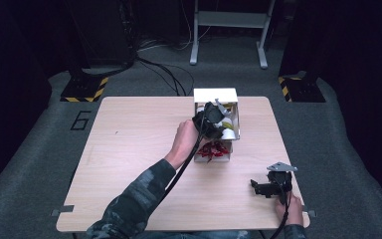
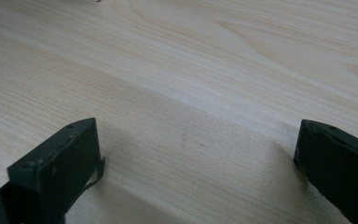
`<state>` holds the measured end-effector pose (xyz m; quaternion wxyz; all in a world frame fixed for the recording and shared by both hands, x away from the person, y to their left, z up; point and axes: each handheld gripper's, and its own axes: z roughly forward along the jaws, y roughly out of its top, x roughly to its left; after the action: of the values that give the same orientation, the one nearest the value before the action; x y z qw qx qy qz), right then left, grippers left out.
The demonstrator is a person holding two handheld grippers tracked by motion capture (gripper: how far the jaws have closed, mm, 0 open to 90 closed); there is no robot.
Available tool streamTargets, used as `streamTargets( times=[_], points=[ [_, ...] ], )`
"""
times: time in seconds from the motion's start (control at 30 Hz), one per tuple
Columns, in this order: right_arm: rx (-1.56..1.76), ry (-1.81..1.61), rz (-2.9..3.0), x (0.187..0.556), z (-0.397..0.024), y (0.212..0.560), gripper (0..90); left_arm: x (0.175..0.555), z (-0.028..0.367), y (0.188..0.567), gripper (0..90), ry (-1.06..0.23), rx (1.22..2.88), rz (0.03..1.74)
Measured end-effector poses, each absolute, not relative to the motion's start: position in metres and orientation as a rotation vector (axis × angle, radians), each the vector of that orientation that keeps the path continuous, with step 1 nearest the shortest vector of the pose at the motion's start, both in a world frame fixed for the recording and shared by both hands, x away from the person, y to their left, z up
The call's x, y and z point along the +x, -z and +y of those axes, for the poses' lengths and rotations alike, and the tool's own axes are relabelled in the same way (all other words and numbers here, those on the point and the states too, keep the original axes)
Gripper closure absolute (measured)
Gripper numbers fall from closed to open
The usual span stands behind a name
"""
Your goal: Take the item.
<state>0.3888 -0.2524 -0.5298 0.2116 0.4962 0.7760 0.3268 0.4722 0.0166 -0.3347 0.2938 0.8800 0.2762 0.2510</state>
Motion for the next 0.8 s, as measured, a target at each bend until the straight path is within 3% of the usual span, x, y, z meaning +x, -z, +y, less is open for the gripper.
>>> streamTargets(
  times=[0.47, 0.5, 0.8],
  points=[
    [1.380, -0.908, 2.156, 0.389, -0.252, 0.530, 0.0, 0.469, 0.024, 0.334, 59.9, -0.622, 2.307, 0.698],
    [1.379, -0.908, 2.156, 0.389, -0.252, 0.530, 0.0, 0.466, 0.026, 0.331, 63.9, -0.633, 2.283, 0.687],
    [1.382, -0.914, 2.156, 0.388, -0.252, 0.530, 0.0, 0.464, 0.028, 0.332, 64.3, -0.633, 2.284, 0.670]
  ],
)
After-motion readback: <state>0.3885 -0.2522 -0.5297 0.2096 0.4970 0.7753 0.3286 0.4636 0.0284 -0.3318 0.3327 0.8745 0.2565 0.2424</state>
